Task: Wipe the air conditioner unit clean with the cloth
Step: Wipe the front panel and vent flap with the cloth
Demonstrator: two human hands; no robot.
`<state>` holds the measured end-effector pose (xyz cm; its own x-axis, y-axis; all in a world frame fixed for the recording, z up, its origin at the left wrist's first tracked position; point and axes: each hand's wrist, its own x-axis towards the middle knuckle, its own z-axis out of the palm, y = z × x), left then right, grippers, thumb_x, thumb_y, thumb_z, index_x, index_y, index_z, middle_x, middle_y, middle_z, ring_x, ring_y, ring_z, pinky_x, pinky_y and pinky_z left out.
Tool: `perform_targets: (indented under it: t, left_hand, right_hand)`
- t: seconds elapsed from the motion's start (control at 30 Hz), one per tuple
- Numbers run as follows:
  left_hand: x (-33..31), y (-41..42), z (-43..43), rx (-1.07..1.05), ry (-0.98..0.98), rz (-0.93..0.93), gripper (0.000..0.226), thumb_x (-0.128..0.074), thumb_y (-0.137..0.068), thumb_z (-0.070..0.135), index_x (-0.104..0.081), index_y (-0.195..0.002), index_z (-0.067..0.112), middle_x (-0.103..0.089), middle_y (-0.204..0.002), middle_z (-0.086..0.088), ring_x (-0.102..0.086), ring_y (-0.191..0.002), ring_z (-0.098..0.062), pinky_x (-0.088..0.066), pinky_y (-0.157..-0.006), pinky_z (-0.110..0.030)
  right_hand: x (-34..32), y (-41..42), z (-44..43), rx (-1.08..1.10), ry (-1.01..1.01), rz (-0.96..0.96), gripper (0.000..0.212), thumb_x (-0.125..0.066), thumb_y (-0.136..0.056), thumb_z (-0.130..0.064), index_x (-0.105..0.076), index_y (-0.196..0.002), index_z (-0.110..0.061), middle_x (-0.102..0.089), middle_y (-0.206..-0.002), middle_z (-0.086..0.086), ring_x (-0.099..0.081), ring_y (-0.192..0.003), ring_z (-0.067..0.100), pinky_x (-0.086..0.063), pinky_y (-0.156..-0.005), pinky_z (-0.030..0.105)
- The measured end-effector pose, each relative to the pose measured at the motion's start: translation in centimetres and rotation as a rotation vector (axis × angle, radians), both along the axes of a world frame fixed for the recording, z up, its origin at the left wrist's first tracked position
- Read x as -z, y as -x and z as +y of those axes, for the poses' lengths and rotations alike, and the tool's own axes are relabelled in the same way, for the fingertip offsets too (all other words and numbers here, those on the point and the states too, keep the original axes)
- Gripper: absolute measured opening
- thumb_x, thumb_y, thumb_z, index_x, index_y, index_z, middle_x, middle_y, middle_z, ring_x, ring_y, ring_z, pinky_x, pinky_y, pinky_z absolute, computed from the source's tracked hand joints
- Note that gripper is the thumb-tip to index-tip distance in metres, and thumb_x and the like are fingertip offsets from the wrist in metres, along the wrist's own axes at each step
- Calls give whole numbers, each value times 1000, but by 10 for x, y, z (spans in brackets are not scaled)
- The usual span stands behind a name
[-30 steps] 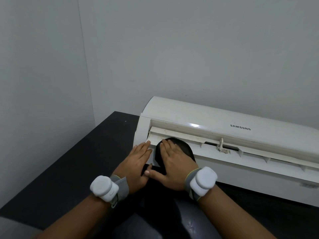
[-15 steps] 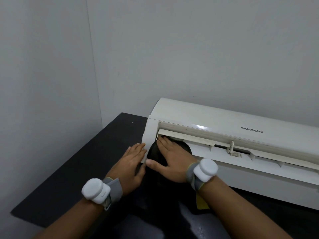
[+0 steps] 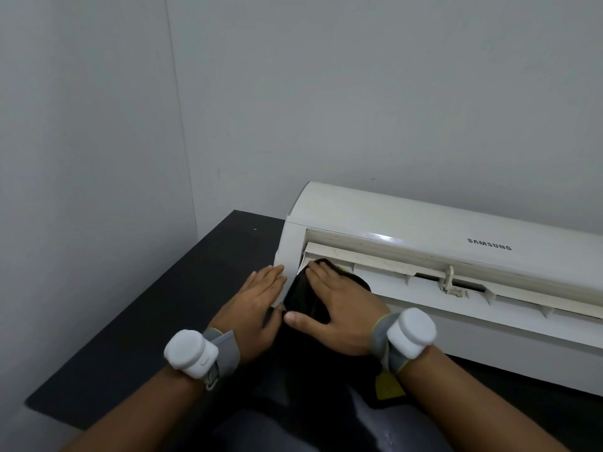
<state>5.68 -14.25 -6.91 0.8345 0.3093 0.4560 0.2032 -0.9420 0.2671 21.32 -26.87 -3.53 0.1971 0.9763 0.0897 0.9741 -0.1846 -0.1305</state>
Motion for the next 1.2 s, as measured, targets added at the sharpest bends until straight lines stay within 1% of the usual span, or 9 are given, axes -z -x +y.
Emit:
perform_targets:
  t: [0.1, 0.2, 0.27, 0.37, 0.5, 0.7, 0.87, 1.0, 1.2]
  left_hand:
    - [-1, -5, -3, 20, -2, 8, 59, -44, -92, 22, -23, -145, 9, -16, -156, -4, 3, -138, -5, 9, -112, -17]
    - [-4, -9, -4, 39, 8, 30, 61, -44, -91, 19, -20, -146, 9, -13, -157, -4, 3, -140, -6, 8, -113, -18]
    - [-6, -7, -2, 22, 41, 25, 61, -45, -90, 16, -21, -146, 8, -13, -157, -4, 2, -139, -5, 8, -112, -15]
    - [-7, -5, 1, 26, 45, 45, 62, -46, -90, 13, -20, -146, 8, -13, -157, -3, 2, -139, -3, 10, -110, -12]
    - [-6, -7, 1, 38, 14, 60, 61, -42, -91, 14, -18, -147, 9, -11, -157, -4, 1, -141, -7, 10, -111, -15]
    - [-2, -13, 1, 42, -94, 149, 69, -39, -90, 18, -2, -148, 11, 5, -158, -2, 19, -137, -8, 23, -106, -15]
    - [0, -11, 1, 57, -78, 137, 62, -23, -89, 31, -11, -148, 11, -5, -158, -3, 10, -140, -8, 14, -112, -19]
    - [-1, -14, 0, 73, -74, 94, 62, -29, -89, 29, -15, -147, 11, -12, -157, -4, 7, -139, -6, 14, -111, -17]
    - [-2, -12, -2, 79, -54, 74, 66, -44, -88, 17, -15, -147, 12, -13, -157, -3, 6, -137, -2, 16, -106, -7]
  right_hand:
    - [-3, -1, -3, 55, 8, -44, 124, -8, -60, -98, -6, -152, -14, -4, -161, 0, -1, -147, 14, 1, -113, 27]
    - [-11, 0, 13, 152, 10, -45, 129, -8, -58, -99, -17, -149, -9, -24, -156, 8, -24, -141, 23, -16, -114, 33]
    - [-12, 5, 23, 190, -5, -38, 130, -6, -56, -99, -23, -147, -7, -31, -152, 9, -32, -136, 25, -24, -113, 37]
    - [-7, 8, 26, 152, 6, -56, 132, -2, -56, -99, -14, -150, -7, -18, -158, 8, -18, -144, 24, -14, -117, 38]
    - [-6, 5, 9, 130, 38, -60, 131, -5, -57, -99, -6, -151, -9, -6, -161, 7, -5, -147, 20, -2, -114, 32]
    - [0, 23, -4, 302, 4, -124, 131, 1, -60, -95, -5, -149, 2, -8, -157, 23, -12, -146, 33, -10, -117, 40]
    - [-4, 15, -9, 233, 2, -123, 131, 5, -60, -95, -10, -149, 1, -11, -157, 21, -12, -146, 29, -11, -117, 37]
    - [-13, 2, 2, 140, 37, -73, 129, 3, -60, -95, -11, -150, -4, -10, -159, 13, -10, -146, 24, -12, -118, 37]
    - [-15, 9, 29, 156, -26, 3, 119, -2, -65, -92, -35, -140, -5, -41, -143, 14, -38, -129, 28, -28, -108, 37]
